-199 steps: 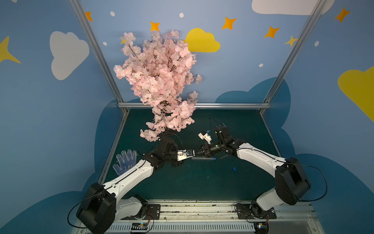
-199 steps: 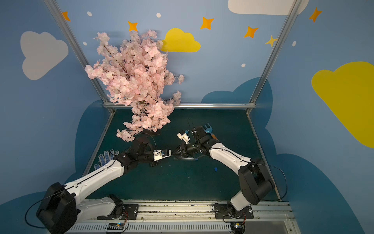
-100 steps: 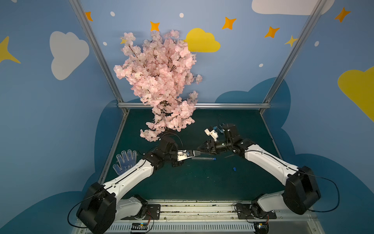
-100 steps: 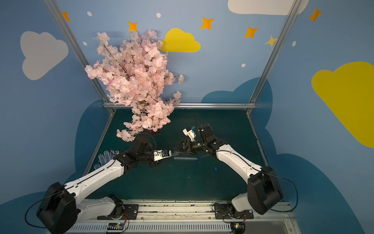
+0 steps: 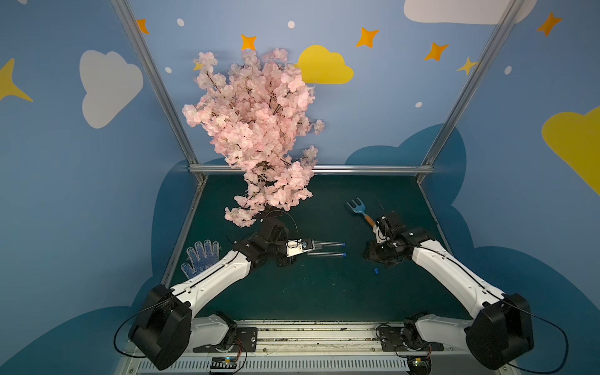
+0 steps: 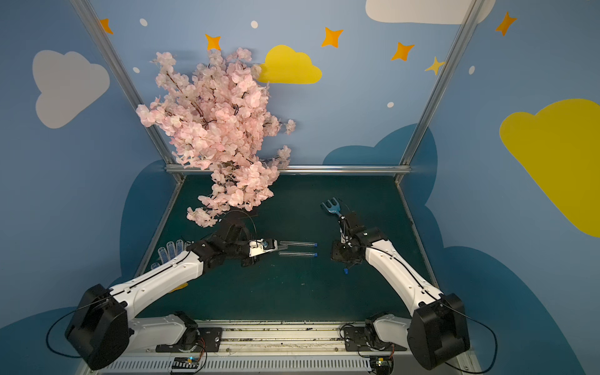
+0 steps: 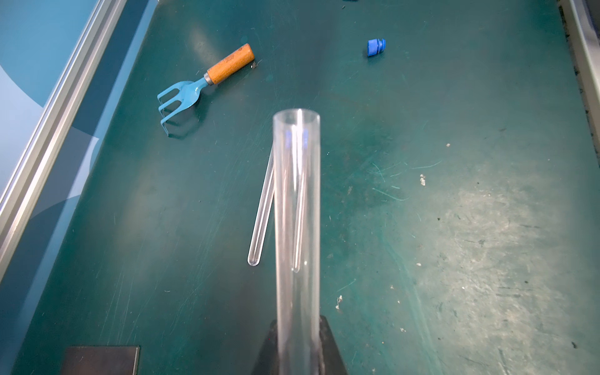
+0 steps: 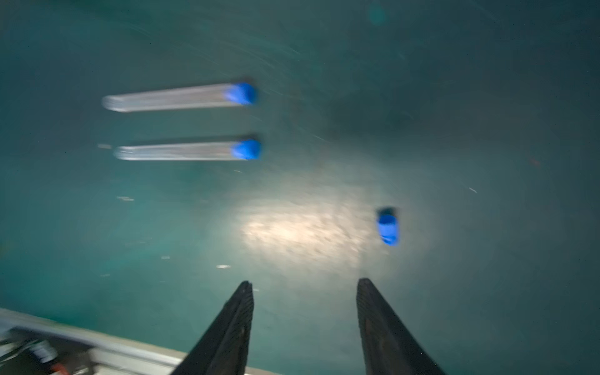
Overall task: Insert stoppers into test tubes
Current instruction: Pick up the test tube at the center of the board, then adjust the stopper at the center of the board.
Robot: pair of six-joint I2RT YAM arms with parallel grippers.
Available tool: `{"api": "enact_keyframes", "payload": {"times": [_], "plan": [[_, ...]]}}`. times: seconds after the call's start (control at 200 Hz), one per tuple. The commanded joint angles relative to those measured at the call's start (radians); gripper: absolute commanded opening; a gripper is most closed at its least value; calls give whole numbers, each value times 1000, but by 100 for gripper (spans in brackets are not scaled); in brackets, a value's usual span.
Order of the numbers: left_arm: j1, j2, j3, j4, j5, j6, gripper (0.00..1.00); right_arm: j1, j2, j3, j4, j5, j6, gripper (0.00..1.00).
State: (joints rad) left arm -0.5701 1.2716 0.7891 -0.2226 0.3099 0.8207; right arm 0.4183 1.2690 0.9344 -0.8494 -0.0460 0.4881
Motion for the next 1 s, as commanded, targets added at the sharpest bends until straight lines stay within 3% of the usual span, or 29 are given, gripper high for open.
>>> {"api": "enact_keyframes", "payload": {"times": [0.0, 0.39, 0.686, 0.996], "plan": [[-3, -15, 18, -23, 7, -14, 2, -18, 62, -9, -102, 91, -7, 55], [-4, -34, 0, -19, 16, -3, 2, -77, 275, 6, -37, 29, -75, 51], [-4, -36, -1, -27, 29, 7, 2, -97, 344, 9, 4, 24, -97, 40], [-3, -37, -1, -30, 27, 12, 2, -108, 380, -4, 9, 28, -103, 35]]}}
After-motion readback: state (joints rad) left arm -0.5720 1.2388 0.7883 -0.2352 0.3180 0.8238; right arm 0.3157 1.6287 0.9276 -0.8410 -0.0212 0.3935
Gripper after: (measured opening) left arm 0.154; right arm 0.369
